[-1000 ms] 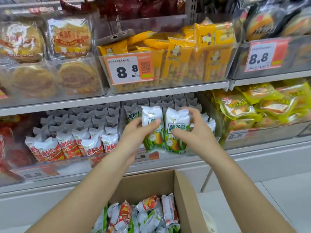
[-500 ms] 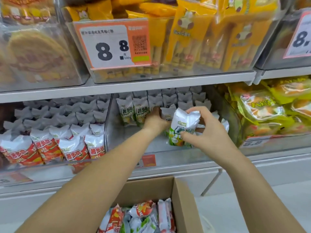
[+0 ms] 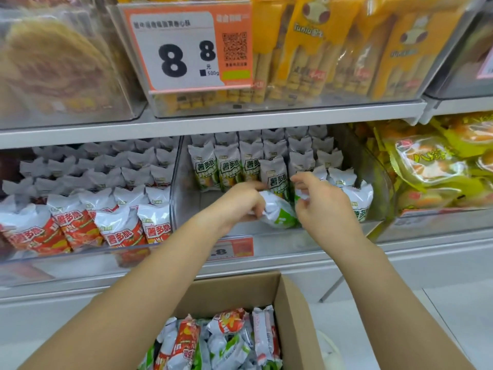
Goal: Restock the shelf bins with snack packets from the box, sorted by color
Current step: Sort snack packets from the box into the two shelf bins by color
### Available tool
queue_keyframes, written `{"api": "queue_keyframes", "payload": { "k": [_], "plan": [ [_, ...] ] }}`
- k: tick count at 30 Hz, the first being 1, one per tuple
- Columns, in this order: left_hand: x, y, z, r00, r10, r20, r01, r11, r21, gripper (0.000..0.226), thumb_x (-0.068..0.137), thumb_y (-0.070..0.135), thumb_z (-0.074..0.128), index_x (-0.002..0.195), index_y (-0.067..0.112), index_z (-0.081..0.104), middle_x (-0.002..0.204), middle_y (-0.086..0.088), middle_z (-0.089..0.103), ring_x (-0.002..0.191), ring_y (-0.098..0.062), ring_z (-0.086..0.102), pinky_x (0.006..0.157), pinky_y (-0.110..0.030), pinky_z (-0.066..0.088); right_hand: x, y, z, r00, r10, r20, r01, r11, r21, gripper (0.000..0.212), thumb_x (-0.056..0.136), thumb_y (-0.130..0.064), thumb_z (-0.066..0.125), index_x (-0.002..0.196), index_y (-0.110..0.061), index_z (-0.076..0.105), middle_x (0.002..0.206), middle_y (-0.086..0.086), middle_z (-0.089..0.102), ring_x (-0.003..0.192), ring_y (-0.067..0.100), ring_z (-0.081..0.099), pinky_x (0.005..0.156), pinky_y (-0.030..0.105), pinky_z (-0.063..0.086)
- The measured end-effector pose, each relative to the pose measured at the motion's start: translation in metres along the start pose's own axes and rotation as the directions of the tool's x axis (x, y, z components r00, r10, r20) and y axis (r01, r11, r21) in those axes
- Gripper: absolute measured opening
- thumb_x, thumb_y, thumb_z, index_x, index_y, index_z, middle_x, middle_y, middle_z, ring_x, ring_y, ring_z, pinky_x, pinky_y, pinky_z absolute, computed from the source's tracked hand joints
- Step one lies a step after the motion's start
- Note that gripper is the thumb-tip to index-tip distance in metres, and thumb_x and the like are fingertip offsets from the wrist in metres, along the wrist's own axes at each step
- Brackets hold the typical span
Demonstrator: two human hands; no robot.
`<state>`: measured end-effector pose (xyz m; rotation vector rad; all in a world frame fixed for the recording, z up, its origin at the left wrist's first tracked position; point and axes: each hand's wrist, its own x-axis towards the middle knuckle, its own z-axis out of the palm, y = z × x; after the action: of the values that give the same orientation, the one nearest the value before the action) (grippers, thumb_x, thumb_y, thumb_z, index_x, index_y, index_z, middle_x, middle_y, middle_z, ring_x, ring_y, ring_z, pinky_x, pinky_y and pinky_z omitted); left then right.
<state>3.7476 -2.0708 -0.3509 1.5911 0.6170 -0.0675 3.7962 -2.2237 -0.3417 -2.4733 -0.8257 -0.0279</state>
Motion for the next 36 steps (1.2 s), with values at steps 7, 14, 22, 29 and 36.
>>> {"api": "queue_keyframes", "payload": {
  "k": [7, 14, 22, 29, 36],
  "plan": [
    [-0.005, -0.002, 0.006, 0.990, 0.062, 0.130, -0.089, 0.972, 0.216, 0.049, 0.085, -0.002, 0.057, 0.126, 0.025, 0.056, 0.113, -0.006, 0.056, 0.093, -0.017, 0.060, 0.078, -0.030, 0.058, -0.009, 0.008, -0.023, 0.997, 0.065, -0.043, -0.059, 0.989, 0.132, 0.031, 0.092, -0.020, 0.056, 0.122, -0.025, 0.060, 0.117, 0.000, 0.066, 0.107, 0.019, 0.060, 0.090, 0.038, 0.048],
    [-0.002, -0.007, 0.011, 0.984, 0.176, 0.025, -0.176, 0.949, 0.261, 0.020, 0.096, 0.018, 0.055, 0.113, 0.026, 0.053, 0.112, -0.010, 0.058, 0.098, -0.020, 0.059, 0.054, -0.024, 0.050, -0.020, 0.024, -0.036, 0.994, 0.104, 0.040, -0.104, 0.995, 0.005, 0.032, 0.094, -0.029, 0.054, 0.125, -0.024, 0.057, 0.121, 0.002, 0.062, 0.110, 0.020, 0.057, 0.082, 0.033, 0.046],
    [0.020, 0.000, 0.026, 0.914, 0.080, -0.397, -0.097, 0.995, -0.024, 0.016, 0.093, 0.022, 0.062, 0.103, 0.012, 0.055, 0.101, -0.009, 0.055, 0.091, -0.026, 0.055, 0.080, -0.046, 0.057, -0.023, 0.023, -0.042, 0.986, 0.104, 0.127, -0.107, 0.994, 0.022, 0.035, 0.094, -0.035, 0.055, 0.129, -0.026, 0.053, 0.128, 0.001, 0.056, 0.104, 0.019, 0.057, 0.084, 0.032, 0.044],
    [0.026, 0.001, 0.034, 0.920, 0.172, -0.351, -0.128, 0.981, 0.146, 0.063, 0.066, 0.044, 0.078, 0.111, 0.007, 0.054, 0.108, -0.013, 0.061, 0.104, -0.031, 0.060, 0.087, -0.049, 0.054, -0.018, 0.022, -0.040, 0.981, 0.097, 0.169, -0.101, 0.995, 0.019, 0.038, 0.094, -0.036, 0.053, 0.131, -0.027, 0.052, 0.130, 0.003, 0.055, 0.111, 0.021, 0.055, 0.087, 0.031, 0.043],
    [0.036, 0.000, 0.026, 0.930, 0.316, -0.190, -0.225, 0.894, 0.389, 0.058, 0.087, 0.036, 0.066, 0.139, 0.021, 0.044, 0.135, -0.003, 0.054, 0.115, -0.030, 0.057, 0.086, -0.047, 0.055, -0.019, 0.018, -0.039, 0.978, 0.084, 0.189, -0.092, 0.995, 0.031, 0.040, 0.094, -0.038, 0.054, 0.132, -0.027, 0.050, 0.135, 0.003, 0.052, 0.116, 0.022, 0.054, 0.091, 0.033, 0.044]
  ]
}}
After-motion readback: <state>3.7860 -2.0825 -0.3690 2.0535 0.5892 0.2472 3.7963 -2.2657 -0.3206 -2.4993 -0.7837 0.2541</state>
